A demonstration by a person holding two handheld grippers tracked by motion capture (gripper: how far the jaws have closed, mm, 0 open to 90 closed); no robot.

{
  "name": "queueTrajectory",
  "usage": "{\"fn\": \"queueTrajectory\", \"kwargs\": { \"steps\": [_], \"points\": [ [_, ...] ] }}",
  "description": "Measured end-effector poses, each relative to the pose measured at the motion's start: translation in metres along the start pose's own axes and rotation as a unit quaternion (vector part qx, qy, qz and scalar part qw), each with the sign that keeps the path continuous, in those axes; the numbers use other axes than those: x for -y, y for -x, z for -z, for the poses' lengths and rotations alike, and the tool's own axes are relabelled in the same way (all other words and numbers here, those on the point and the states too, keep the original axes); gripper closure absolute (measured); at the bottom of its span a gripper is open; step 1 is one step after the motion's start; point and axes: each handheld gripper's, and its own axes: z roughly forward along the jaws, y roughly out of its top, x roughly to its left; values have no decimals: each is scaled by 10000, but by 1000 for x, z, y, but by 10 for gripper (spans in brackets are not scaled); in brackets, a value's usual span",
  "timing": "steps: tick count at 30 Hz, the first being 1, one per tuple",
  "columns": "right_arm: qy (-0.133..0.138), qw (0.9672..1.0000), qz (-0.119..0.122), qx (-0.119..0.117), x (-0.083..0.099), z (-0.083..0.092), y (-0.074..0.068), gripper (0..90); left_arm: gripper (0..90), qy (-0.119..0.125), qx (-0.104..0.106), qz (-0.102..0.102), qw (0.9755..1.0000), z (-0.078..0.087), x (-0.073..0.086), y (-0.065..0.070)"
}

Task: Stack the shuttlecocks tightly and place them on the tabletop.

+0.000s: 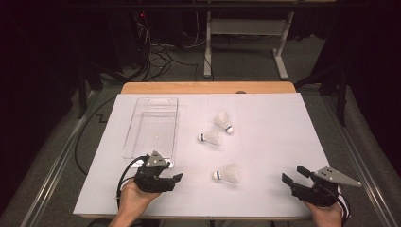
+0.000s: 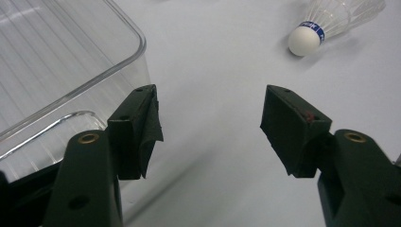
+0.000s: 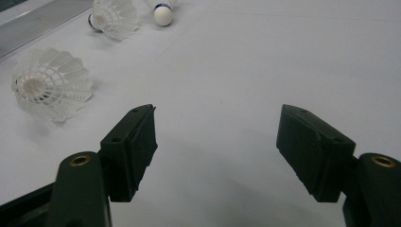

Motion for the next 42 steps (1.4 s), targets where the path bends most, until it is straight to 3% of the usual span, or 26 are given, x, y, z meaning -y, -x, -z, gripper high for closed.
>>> {"fn": "queueTrajectory", "kwargs": {
  "steps": [26, 35, 42],
  "points": [
    [4, 10000, -3, 10, 0, 0, 0, 297, 377, 227, -213, 141, 9994, 16, 19, -14],
    [2, 10000, 0, 14, 0, 0, 0, 297, 379, 422, -361, 305, 9980, 23, 30, -21],
    [-8, 10000, -1, 11, 0, 0, 0, 297, 381, 454, -448, 323, 9974, 26, 37, -26]
  ]
}}
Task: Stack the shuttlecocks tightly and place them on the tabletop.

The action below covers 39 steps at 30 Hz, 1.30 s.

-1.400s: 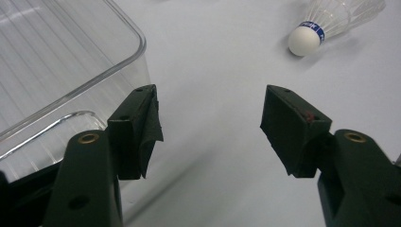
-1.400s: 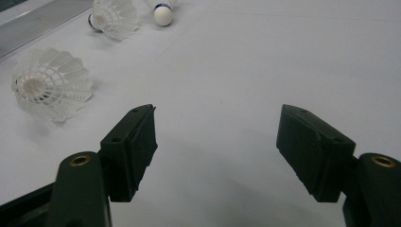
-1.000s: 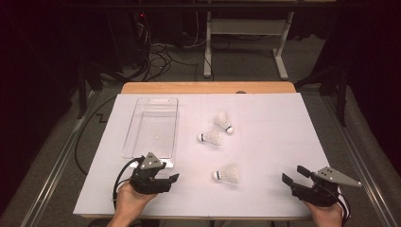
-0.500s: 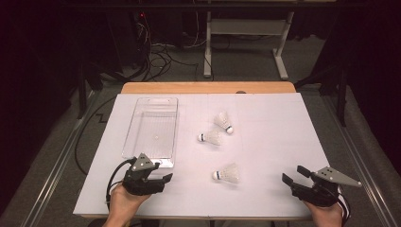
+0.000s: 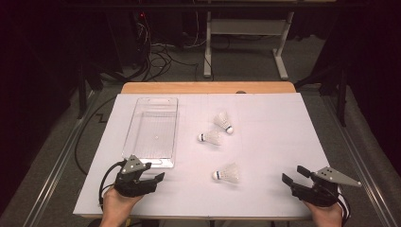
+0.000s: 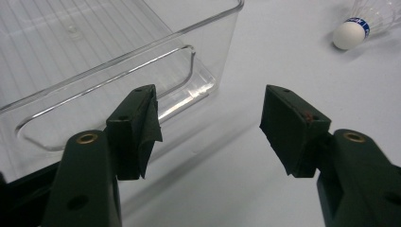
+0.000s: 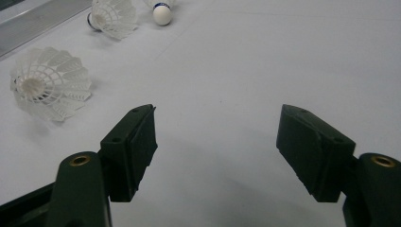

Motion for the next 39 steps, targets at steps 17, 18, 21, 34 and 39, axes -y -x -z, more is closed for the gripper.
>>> {"fn": "queueTrajectory", "kwargs": {
  "steps": [17, 18, 21, 34, 39],
  "points": [
    [-26, 10000, 15, 7, 0, 0, -1, 297, 372, 232, -176, 174, 9994, 9, 12, -14],
    [-24, 10000, 16, 7, 0, 0, -1, 297, 371, 239, -183, 182, 9994, 9, 13, -15],
    [-22, 10000, 18, 9, 0, 0, -1, 297, 370, 264, -207, 210, 9992, 9, 16, -18],
    [-31, 10000, 24, 33, 0, -1, -1, 297, 357, 475, -288, 447, 9975, 12, 27, -27],
    [-53, 10000, 13, 38, 0, -2, 0, 296, 352, 634, -226, 666, 9955, 12, 34, -31]
  ]
}}
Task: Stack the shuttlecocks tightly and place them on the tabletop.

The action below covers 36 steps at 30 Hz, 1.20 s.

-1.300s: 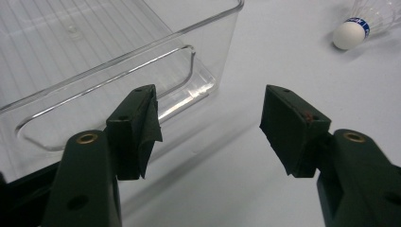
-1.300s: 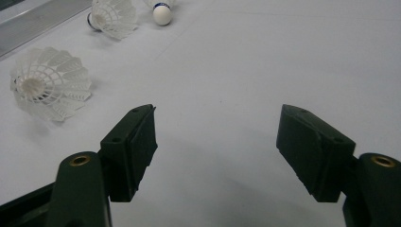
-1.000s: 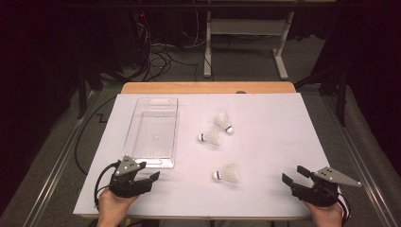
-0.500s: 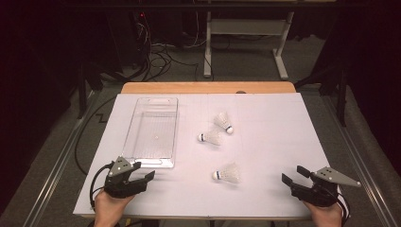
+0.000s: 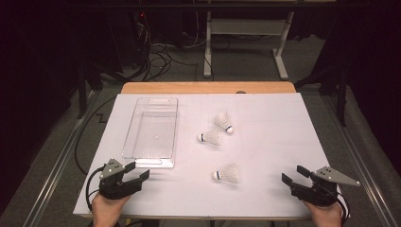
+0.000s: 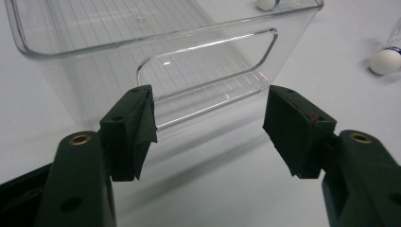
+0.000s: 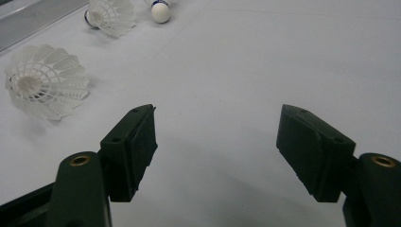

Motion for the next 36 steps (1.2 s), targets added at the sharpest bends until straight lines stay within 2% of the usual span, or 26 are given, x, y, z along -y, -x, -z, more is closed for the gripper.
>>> {"fn": "queueTrajectory", "kwargs": {
  "steps": [2, 10, 12, 16, 18, 21, 24, 28, 36],
  "points": [
    [1, 10000, -1, -2, 0, 0, 0, 296, 349, 35, 16, 104, 9999, 0, 2, -2],
    [15, 10000, 58, -43, -2, 1, -3, 291, 337, 150, -34, 152, 9998, 4, 5, -3],
    [-54, 9998, 134, -108, -3, -2, -6, 289, 333, 155, -32, 169, 9997, 4, 5, -3],
    [-64, 9996, 200, -200, -7, -4, -9, 288, 335, 126, -51, 94, 9999, 3, 5, -2],
    [32, 9991, 337, -249, -13, -5, -14, 294, 333, 125, -44, 89, 9999, 2, 5, -1],
    [85, 9990, 366, -261, -18, -6, -17, 297, 332, 132, -39, 99, 9999, 2, 5, -1],
    [203, 9985, 326, -396, -29, -13, -21, 303, 328, 110, -30, 98, 9999, 2, 6, -1],
    [194, 9979, 410, -457, -35, -22, -24, 306, 326, 105, -8, 90, 9999, 1, 6, -1],
    [225, 9972, 357, -614, -45, -39, -30, 306, 329, 157, 21, 93, 9998, 3, 6, -1]
  ]
}}
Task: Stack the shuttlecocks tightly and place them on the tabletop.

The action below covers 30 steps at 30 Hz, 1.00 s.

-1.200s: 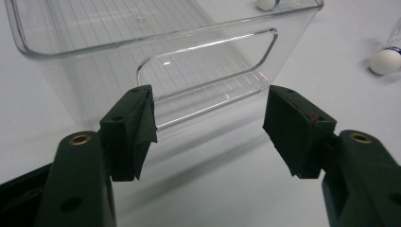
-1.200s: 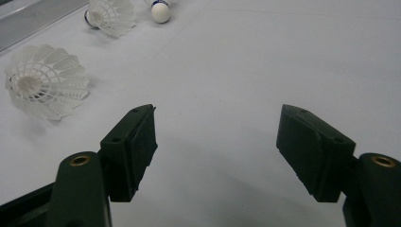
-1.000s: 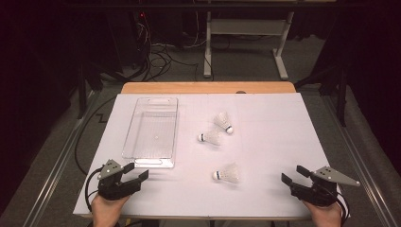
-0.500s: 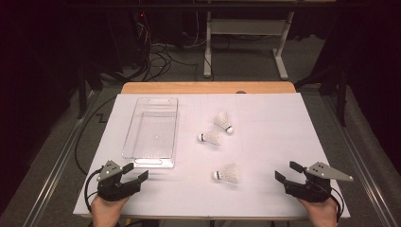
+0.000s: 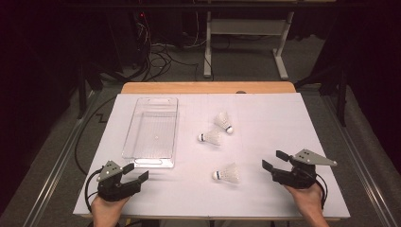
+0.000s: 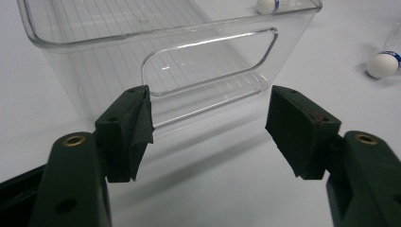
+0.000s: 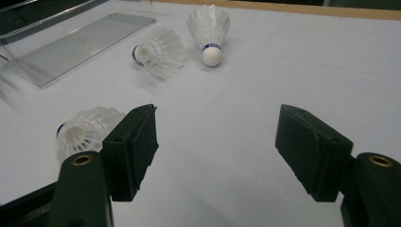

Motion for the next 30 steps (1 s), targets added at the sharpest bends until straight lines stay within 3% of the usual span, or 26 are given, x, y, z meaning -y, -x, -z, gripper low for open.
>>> {"fn": "queueTrajectory", "kwargs": {
  "steps": [14, 21, 30],
  "points": [
    [28, 10000, -43, -80, -17, -28, -4, 309, 329, -20, 26, 26, 10000, 0, 1, -1],
    [49, 9998, -166, -114, -24, -38, -3, 315, 326, -47, 24, 162, 9999, 0, 1, -4],
    [-43, 9999, -75, -62, -36, -50, 0, 325, 326, -48, 9, 146, 9999, 0, 1, -3]
  ]
}}
